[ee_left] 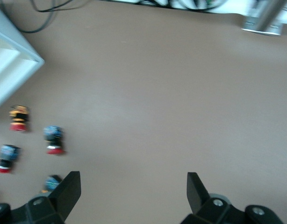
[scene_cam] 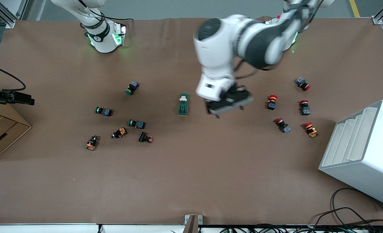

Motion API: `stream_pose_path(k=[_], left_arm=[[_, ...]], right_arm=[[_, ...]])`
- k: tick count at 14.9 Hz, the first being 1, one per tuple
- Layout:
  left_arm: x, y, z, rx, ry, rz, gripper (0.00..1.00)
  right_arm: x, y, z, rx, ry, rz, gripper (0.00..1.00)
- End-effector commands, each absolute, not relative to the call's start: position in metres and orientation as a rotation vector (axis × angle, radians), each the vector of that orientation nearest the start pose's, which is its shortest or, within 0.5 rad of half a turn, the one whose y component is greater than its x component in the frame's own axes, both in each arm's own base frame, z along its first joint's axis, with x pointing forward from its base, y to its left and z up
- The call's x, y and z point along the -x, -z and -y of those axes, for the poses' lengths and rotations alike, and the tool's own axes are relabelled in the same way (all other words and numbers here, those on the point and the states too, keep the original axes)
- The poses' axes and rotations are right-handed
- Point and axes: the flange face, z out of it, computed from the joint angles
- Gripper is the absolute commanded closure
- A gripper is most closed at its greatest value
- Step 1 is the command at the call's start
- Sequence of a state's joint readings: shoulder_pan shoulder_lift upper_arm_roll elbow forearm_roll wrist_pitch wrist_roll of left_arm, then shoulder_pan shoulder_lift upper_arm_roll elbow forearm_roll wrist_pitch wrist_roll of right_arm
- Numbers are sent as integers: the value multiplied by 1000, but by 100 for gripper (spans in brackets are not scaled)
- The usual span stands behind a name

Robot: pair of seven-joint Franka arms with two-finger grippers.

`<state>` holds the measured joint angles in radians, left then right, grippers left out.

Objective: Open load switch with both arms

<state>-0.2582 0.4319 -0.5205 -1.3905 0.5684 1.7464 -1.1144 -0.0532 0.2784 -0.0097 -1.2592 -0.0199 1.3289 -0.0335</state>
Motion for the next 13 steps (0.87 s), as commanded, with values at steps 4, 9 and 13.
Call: stream_pose_path(k=[4, 9, 13], left_arm=[[-618, -536, 214, 2902, 213, 412, 0], [-636, -568, 95, 2998, 154, 321, 0], [-629, -587, 45, 3055, 116, 147, 0]], right_arm=[[-577, -611, 25, 3145, -289, -3, 0], [-570, -615, 25, 3143, -286, -10, 0], [-570, -621, 26, 3149, -275, -37, 0]])
